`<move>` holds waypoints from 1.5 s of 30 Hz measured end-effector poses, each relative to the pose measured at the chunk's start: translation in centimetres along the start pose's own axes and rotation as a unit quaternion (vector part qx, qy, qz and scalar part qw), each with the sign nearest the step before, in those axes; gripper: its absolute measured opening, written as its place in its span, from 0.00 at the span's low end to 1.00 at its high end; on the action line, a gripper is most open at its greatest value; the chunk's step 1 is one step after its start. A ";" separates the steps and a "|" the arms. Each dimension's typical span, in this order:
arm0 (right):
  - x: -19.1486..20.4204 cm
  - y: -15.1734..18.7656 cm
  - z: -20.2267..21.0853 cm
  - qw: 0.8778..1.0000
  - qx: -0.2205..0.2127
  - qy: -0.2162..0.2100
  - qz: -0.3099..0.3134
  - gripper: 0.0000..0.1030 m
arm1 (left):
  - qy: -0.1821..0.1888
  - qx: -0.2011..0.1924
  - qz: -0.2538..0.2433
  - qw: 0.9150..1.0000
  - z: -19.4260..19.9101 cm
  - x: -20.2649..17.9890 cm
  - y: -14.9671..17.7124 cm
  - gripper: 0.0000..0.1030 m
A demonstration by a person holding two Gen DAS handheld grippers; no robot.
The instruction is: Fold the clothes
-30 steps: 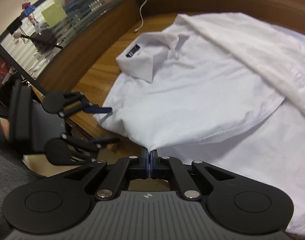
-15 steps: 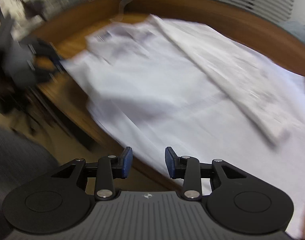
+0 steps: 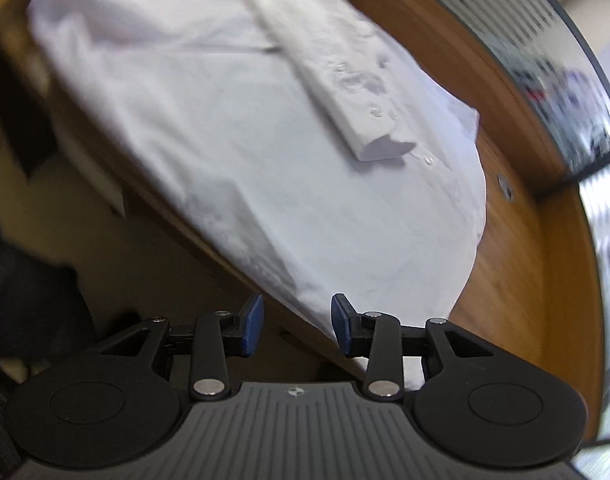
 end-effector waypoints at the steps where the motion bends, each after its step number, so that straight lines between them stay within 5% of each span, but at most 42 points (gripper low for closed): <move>1: 0.1 0.1 -0.3 1.000 0.006 0.005 0.016 0.41 | -0.002 0.001 0.004 1.000 0.0 0.0 -0.1 0.12; 4: 0.4 0.2 -1.2 0.998 0.022 0.019 0.063 0.39 | -0.008 0.006 0.015 1.000 -0.1 0.1 -0.3 0.12; 6: 0.4 0.4 -1.6 0.996 0.033 0.024 0.080 0.25 | -0.012 0.009 0.023 1.000 -0.1 0.2 -0.4 0.12; 7: 0.2 0.6 -1.6 0.996 0.038 0.023 0.081 0.02 | -0.014 0.010 0.026 0.999 -0.1 0.2 -0.5 0.12; 15: -1.7 -0.2 0.6 0.996 0.048 0.038 0.063 0.01 | -0.019 0.006 0.008 1.000 1.4 0.5 -0.4 0.11; 26: -7.5 -6.1 1.7 0.994 0.049 0.090 0.045 0.01 | -0.002 0.007 -0.022 1.000 1.8 2.6 -4.7 0.12; 37: -13.6 -11.4 -8.7 0.992 0.070 0.043 0.095 0.01 | -0.017 0.074 -0.003 0.997 -5.9 3.5 -9.7 0.14; 45: -13.7 -12.3 -15.3 0.989 0.093 -0.014 0.115 0.02 | -0.037 0.133 -0.015 0.990 -11.8 2.5 -9.2 0.16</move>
Point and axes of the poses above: each gripper's, at about its wrist camera, not at the fingertips, and z roughly against the way its jaws point, x to its left, y to its underside, the point moved 4 cm from there along -z, roughly the way its jaws point, and after that the axes turned 5 degrees about -y, right-handed, at the moved point
